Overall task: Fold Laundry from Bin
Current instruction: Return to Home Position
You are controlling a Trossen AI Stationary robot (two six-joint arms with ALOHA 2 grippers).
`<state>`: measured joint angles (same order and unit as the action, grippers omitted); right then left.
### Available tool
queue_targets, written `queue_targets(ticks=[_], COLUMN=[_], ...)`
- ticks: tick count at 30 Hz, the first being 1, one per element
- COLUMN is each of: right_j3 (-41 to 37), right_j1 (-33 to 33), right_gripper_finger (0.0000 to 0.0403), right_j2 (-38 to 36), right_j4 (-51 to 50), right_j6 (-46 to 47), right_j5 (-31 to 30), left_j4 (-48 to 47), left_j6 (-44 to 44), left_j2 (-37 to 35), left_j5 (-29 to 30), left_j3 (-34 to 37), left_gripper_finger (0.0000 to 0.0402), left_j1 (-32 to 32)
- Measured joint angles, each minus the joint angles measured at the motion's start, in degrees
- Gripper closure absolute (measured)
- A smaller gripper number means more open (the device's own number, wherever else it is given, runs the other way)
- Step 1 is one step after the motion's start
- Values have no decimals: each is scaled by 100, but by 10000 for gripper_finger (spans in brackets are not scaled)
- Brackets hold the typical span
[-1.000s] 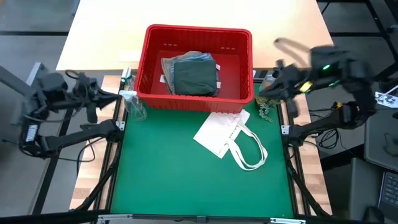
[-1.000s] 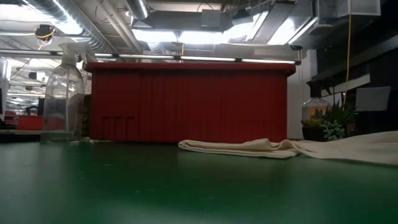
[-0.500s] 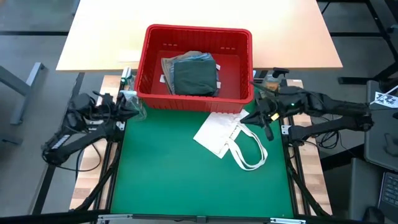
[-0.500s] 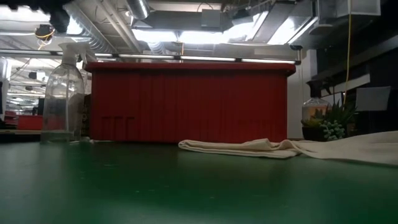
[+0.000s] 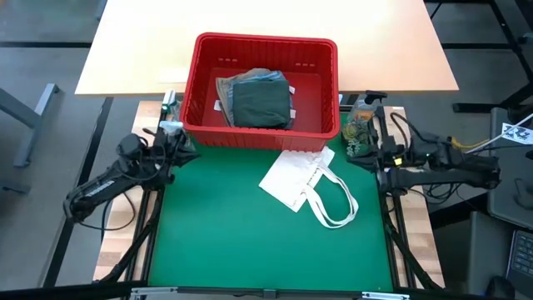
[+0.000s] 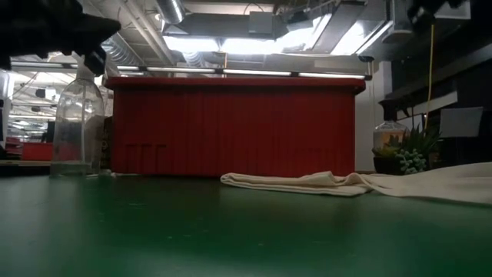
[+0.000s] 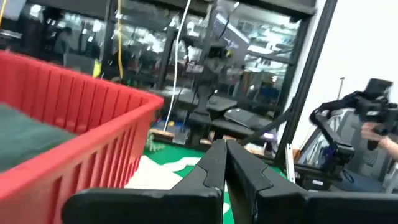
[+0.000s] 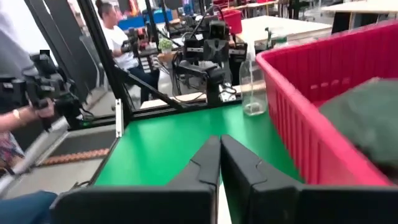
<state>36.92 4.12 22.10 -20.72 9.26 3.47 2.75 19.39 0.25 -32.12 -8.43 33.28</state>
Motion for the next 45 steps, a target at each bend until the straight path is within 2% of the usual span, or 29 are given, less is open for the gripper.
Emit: queue_targets(ticks=[6, 12, 19, 45], right_j3=[-1329, -2533, -3336, -3501], right_j1=[0, 0, 0, 0], right_gripper_finger=[388, 388, 388, 388], right_j2=[-1128, -1770, -1942, -1853], right_j4=[606, 1511, 1776, 1835], right_j6=[426, 751, 745, 1106], right_j5=[-3, 54, 58, -44], left_j4=[1376, 1314, 1293, 1320], left_j6=[16, -80, -333, -332], left_j2=[2, 44, 42, 42], left_j5=[2, 302, 394, 441], left_j3=[785, 800, 800, 800], left_gripper_finger=[398, 398, 398, 398], left_j1=[-282, -585, -839, -872])
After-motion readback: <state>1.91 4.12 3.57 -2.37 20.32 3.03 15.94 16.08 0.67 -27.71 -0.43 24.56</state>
